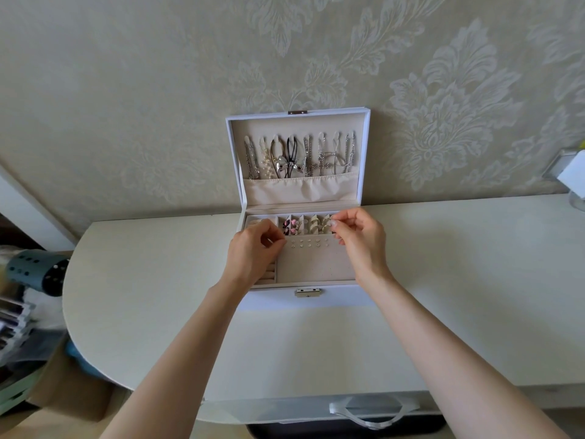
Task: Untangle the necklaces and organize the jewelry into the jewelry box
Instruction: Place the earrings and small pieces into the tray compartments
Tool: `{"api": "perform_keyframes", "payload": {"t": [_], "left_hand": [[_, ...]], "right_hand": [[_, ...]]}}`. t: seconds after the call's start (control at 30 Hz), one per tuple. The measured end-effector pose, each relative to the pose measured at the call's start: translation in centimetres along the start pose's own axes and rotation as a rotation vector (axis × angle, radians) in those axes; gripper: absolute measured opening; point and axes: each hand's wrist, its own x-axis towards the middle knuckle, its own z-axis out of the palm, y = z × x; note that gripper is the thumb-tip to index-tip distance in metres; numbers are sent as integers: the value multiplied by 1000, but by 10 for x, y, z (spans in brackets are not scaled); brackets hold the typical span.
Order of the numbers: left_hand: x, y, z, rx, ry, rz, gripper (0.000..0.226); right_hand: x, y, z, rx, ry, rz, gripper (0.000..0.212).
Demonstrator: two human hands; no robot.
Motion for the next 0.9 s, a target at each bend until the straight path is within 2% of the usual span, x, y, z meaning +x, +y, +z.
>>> {"api": "perform_keyframes", "payload": {"t": [0.17,0.3,0.43,0.63,0.9], "left_hand": [[1,0,0,-36,-7,-15,16],[2,1,0,-46,-33,-20,11],[5,0,1,-18,-57,-40,20],[11,-1,3,67,-46,-38,11],[13,-1,5,56,-36,-34,21]], "right_hand": [[-2,1,-3,10,1,2,24],[-1,-1,0,15,-3,-3,24],[-1,-1,-1,17,-3,-1,24],[-1,-1,-1,10,-5,2,24],[-2,0,-2,10,-10,3,24]]}}
